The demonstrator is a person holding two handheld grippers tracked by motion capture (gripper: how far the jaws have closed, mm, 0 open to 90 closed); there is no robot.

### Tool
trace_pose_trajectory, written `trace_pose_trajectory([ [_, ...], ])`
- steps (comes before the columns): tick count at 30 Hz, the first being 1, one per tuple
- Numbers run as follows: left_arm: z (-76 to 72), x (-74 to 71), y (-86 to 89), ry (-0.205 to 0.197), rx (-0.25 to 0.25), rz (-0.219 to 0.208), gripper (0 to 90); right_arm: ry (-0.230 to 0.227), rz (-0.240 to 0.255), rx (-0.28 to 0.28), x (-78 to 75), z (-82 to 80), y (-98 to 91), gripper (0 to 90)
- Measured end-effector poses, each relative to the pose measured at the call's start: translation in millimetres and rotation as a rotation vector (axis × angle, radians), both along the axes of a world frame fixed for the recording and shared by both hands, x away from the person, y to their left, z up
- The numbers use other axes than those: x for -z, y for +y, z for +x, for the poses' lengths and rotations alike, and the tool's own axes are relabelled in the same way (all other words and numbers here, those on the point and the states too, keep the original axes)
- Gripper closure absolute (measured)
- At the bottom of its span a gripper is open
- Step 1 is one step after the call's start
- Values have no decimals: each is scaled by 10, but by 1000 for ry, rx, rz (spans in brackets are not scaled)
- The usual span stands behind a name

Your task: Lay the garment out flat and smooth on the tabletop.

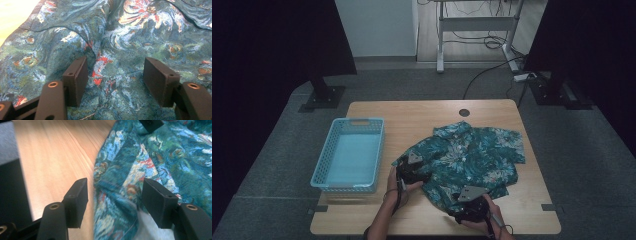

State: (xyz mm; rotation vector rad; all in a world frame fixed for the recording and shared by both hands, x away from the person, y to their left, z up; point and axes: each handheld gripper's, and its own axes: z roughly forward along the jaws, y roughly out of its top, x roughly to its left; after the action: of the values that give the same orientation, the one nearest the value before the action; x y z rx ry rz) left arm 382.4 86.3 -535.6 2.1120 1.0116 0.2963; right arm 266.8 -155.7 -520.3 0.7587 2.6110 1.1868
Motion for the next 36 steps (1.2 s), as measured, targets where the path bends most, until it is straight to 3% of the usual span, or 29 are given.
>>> trace_pose_trajectory([
  [2,-2,3,3,-1,-2,-4,365,-6,-18,11,25,28,38,433],
  [9,1,1,4,1,1,-3,366,-10,-5,55,8,67,5,809],
  [13,-4,3,3,-3,-1,-2,367,-16,25,53,-46,32,-35,867],
  [20,2,-2,3,0,5,5,369,20,68,-30,-199,-132,49,868],
  [25,-6,-20,6,17,20,10,374,60,91,-130,-300,-286,281,857],
  [32,-28,-59,62,33,33,36,386,98,79,-208,-201,-290,582,689],
  [33,-63,-87,77,27,37,26,389,105,101,-208,-212,-285,591,586],
  [36,-131,-158,65,8,48,12,394,142,192,-166,-290,-245,450,524],
])
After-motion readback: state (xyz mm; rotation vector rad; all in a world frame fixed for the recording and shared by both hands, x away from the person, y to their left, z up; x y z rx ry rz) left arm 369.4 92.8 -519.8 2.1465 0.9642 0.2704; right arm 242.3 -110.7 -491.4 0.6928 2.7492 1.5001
